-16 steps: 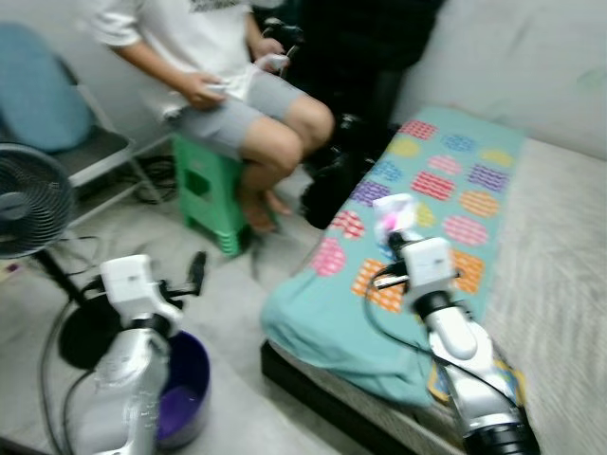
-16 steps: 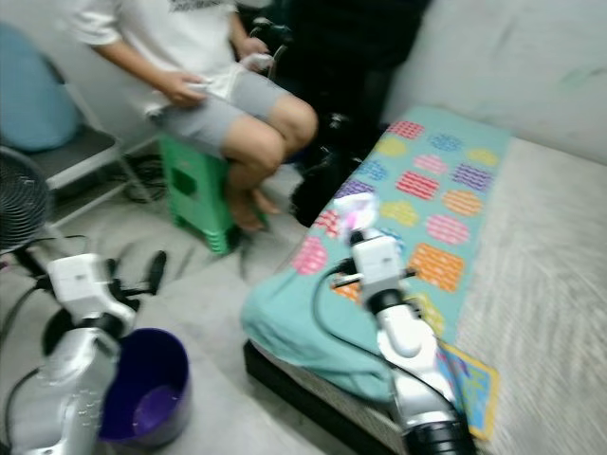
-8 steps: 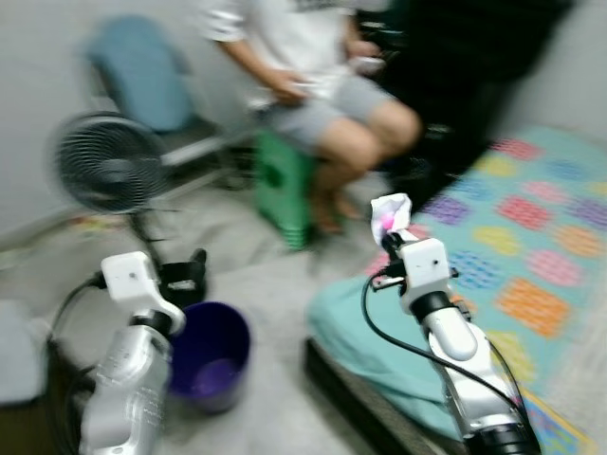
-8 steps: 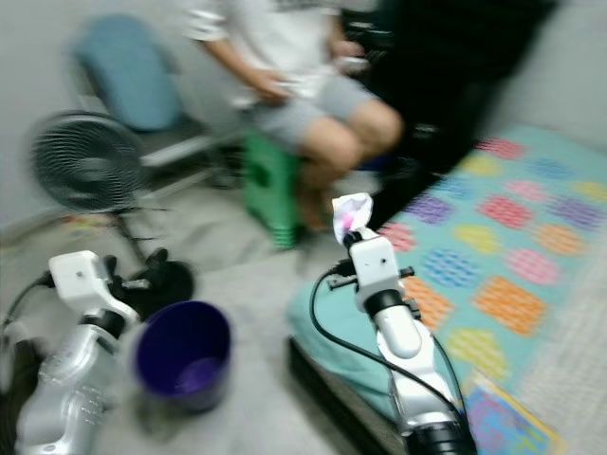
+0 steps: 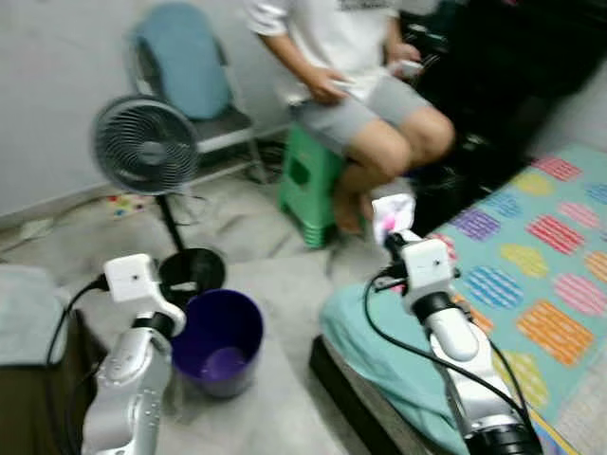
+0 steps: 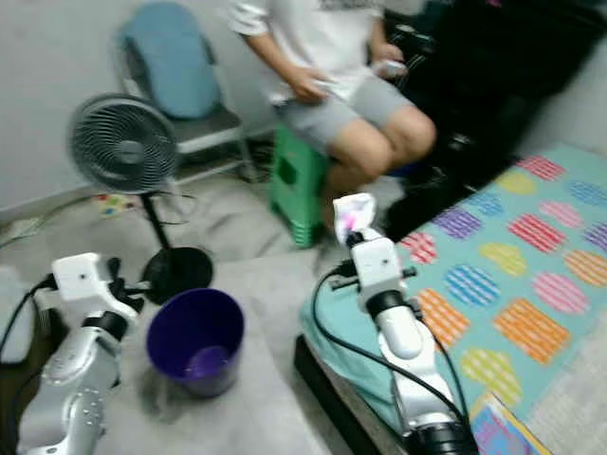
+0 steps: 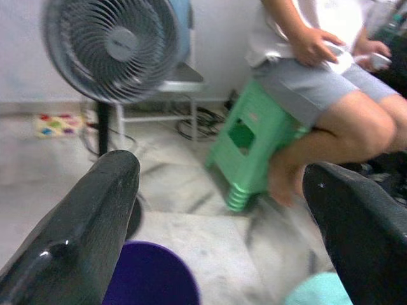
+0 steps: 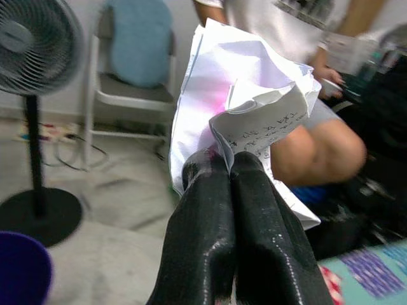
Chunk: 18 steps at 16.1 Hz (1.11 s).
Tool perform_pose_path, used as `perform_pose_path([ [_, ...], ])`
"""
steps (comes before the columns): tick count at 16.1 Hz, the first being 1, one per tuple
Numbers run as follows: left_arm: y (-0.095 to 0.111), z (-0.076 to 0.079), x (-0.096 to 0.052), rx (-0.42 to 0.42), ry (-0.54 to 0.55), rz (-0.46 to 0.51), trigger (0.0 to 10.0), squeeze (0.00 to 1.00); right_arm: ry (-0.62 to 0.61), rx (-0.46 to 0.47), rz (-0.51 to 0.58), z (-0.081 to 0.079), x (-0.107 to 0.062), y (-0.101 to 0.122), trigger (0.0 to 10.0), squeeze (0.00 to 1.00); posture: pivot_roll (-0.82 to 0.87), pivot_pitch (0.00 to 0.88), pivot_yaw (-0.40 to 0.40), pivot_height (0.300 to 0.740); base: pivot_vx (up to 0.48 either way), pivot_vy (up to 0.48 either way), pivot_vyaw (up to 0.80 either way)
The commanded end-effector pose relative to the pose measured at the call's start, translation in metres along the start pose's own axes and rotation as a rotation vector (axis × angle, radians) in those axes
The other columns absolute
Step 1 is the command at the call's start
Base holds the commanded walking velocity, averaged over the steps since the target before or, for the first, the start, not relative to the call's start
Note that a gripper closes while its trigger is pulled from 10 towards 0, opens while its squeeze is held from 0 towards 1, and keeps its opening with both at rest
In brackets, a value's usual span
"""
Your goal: Clean up the room
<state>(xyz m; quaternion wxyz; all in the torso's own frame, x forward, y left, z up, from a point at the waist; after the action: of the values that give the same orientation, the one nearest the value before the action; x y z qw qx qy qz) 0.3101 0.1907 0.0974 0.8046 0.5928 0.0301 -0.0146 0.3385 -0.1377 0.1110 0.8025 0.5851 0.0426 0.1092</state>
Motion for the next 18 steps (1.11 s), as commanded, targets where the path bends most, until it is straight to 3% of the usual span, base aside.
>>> perform_pose_path([
  [1,-0.0017,0.0041,0.0003,-0.005,-0.015,-0.007,10.0,0.00,-0.008,-0.002,-0.002,0.0050,-0.0010,-0.0009,10.0,0.00,-0.13,0.000,-0.016,0.740,0.000,0.000,0.80],
  [8,-0.0010,0.0046,0.0005,-0.004,-0.016,-0.008,10.0,0.00,-0.017,0.017,-0.011,0.0075,-0.0006,-0.0020,10.0,0.00,-0.13,0.000,-0.016,0.740,0.000,0.000,0.80],
  [10,-0.0011,0.0047,0.0005,-0.007,-0.016,-0.007,10.0,0.00,-0.026,0.048,-0.015,0.0088,-0.0008,-0.0033,10.0,0.00,-0.13,0.000,-0.016,0.740,0.000,0.000,0.00],
  [16,0.0036,0.0130,-0.0010,-0.025,-0.079,0.022,10.0,0.00,-0.020,0.022,-0.006,0.0083,-0.0011,-0.0012,10.0,0.00,-0.14,0.000,-0.013,0.740,0.040,0.000,0.00],
  [18,0.0032,0.0123,-0.0013,-0.026,-0.080,0.019,10.0,0.00,-0.018,0.022,-0.006,0.0072,-0.0013,-0.0013,10.0,0.00,-0.14,0.000,-0.010,0.740,0.255,0.000,0.75],
])
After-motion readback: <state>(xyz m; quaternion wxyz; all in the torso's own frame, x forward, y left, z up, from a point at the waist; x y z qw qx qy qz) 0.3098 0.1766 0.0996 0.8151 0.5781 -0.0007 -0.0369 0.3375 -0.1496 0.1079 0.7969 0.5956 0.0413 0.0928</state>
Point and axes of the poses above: a point about 5 cm out from each wrist's last joint towards the gripper, its own x axis pointing out of the wrist towards the gripper, its own y axis along the axis of the wrist's last joint, z = x × y, the point moved 4 cm from there along x, pointing out of the wrist towards the gripper, and after that the axes turned 3 degrees about -x, right-handed, at the moved point
